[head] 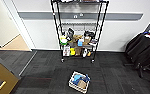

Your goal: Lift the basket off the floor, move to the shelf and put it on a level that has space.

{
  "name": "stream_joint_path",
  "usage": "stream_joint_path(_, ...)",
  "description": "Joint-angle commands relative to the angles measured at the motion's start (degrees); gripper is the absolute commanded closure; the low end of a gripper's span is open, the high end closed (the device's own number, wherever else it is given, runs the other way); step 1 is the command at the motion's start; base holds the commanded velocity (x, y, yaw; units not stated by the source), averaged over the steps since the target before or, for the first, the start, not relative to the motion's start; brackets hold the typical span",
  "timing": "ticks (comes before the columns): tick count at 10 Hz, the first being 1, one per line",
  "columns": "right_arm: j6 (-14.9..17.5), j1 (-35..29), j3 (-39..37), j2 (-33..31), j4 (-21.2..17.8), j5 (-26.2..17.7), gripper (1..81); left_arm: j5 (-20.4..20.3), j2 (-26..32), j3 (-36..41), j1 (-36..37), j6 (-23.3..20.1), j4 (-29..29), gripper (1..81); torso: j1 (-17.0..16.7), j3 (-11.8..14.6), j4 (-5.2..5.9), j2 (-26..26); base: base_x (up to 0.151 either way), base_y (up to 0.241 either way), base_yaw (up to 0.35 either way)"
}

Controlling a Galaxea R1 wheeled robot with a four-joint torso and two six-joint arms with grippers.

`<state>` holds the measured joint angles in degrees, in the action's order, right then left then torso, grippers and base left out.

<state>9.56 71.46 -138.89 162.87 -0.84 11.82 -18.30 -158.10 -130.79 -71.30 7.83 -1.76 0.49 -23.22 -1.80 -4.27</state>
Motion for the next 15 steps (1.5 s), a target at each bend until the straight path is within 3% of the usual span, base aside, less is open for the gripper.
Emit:
stream_joint_path(1,-0.2,-2.3,0.3,-0.7,-0.5,-2.6,1.0,2.2,0.9,0.9,2.0,0.2,-1.0,1.0,0.0,0.0,0.00,0.0,0.119,0.000,0.000)
stream_joint_path(15,-0.2,-0.9,-0.8,0.1,-0.5,-2.2,1.0,2.1,0.7,0.5,0.5,0.1,-1.0,1.0,0.0,0.0,0.00,0.0,0.119,0.000,0.000)
